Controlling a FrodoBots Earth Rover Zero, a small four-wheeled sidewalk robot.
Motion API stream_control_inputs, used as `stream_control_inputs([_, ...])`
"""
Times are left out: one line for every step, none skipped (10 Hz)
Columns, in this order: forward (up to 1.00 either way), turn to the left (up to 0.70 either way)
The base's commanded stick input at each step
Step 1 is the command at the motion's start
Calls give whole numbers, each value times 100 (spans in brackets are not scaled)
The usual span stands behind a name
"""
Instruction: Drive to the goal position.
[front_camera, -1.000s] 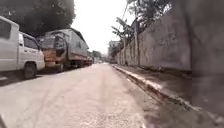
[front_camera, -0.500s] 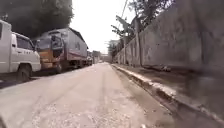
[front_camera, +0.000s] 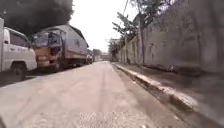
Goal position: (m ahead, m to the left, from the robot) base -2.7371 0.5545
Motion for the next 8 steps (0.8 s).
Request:
stream_control_inputs([70,0])
stream_control_inputs([70,0])
stream_control_inputs([70,0])
stream_control_inputs([70,0])
stream_control_inputs([70,0])
stream_control_inputs([70,0])
stream_control_inputs([70,0])
stream_control_inputs([70,0])
